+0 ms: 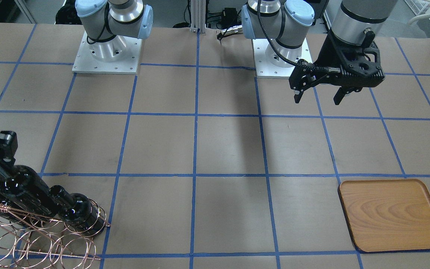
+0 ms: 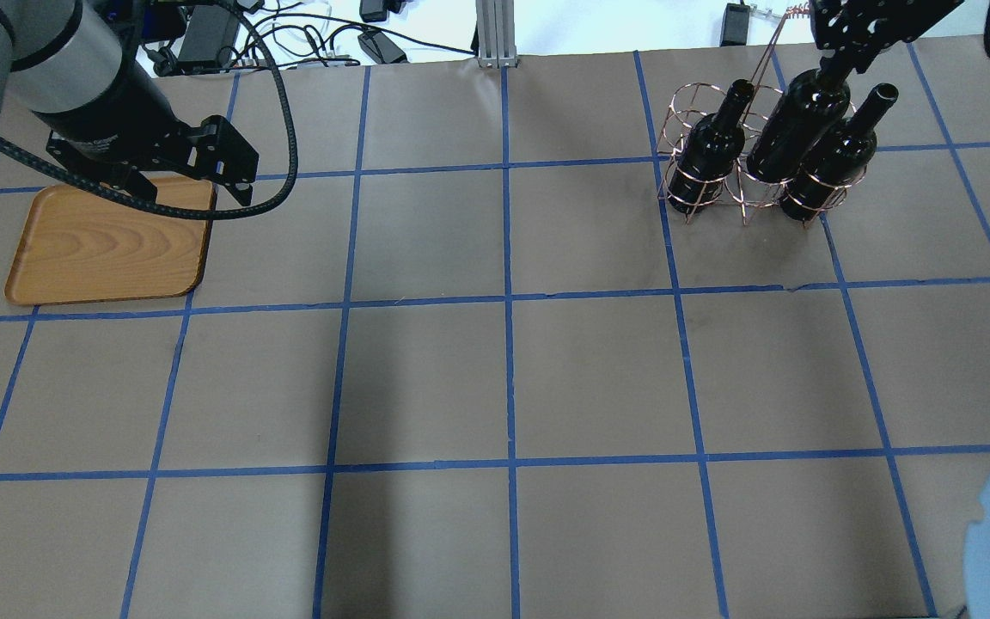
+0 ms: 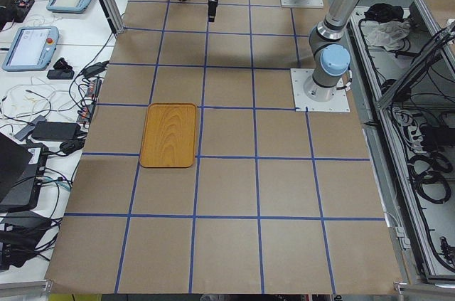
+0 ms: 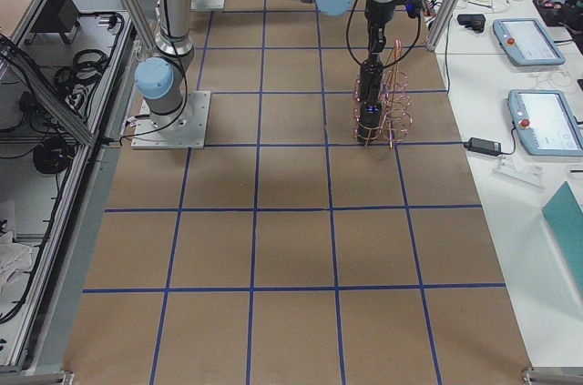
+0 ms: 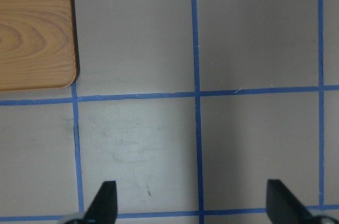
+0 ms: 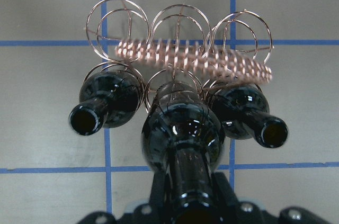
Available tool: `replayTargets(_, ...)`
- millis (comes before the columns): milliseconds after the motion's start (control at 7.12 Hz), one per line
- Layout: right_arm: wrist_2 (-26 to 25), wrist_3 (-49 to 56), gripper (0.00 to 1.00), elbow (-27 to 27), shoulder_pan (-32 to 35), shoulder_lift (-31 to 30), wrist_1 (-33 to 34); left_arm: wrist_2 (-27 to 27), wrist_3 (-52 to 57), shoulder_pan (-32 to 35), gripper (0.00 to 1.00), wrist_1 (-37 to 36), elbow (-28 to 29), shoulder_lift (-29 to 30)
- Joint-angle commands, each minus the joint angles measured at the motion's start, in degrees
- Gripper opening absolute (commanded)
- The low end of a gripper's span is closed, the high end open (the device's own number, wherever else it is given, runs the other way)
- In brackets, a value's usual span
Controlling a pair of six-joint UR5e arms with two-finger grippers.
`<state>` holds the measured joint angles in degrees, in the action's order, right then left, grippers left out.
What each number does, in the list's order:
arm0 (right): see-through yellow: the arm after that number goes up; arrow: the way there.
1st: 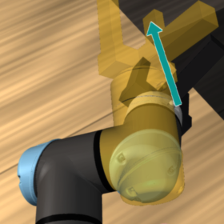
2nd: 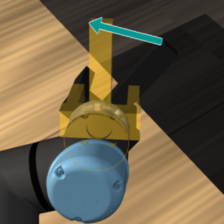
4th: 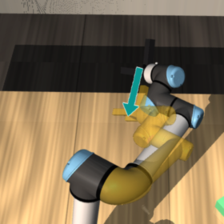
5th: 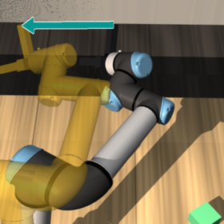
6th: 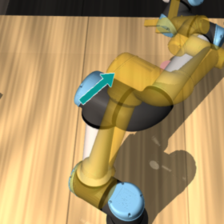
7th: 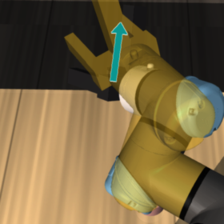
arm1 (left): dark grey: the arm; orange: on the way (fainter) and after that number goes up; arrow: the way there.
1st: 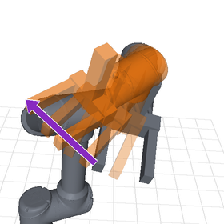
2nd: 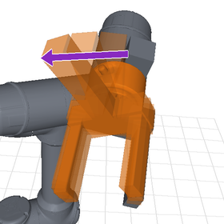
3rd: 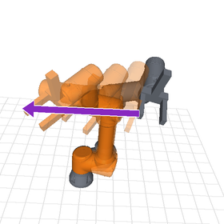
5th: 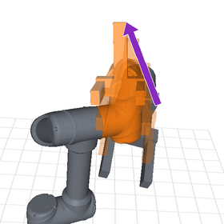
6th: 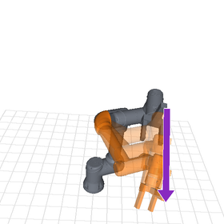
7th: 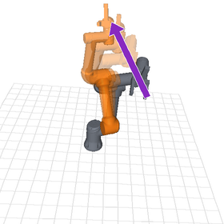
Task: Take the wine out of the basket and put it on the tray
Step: 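Lift the dark bottle up out of the wire basket with the right gripper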
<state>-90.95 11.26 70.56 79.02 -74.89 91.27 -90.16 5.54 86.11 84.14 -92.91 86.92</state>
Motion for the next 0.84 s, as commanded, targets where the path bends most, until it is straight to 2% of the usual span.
replayTargets(0,-0.2,-0.01,0.21,-0.16,0.34,-7.87,-8.96,-0.01,0.0,-0.07,1.0,-0.02,0.09,0.0)
replayTargets(140,0.24,-2.45,0.19,1.67,0.87,-10.95,-15.18,-0.1,0.0,-0.15,1.0,-0.02,0.09,0.0)
replayTargets(281,0.68,-6.04,0.17,5.78,2.44,-12.89,-16.03,-0.1,0.0,-0.33,1.0,-0.02,0.09,0.0)
replayTargets(702,0.94,-22.63,0.13,16.34,16.98,-14.84,-11.21,0.08,-0.09,-0.86,1.0,0.24,0.18,0.44)
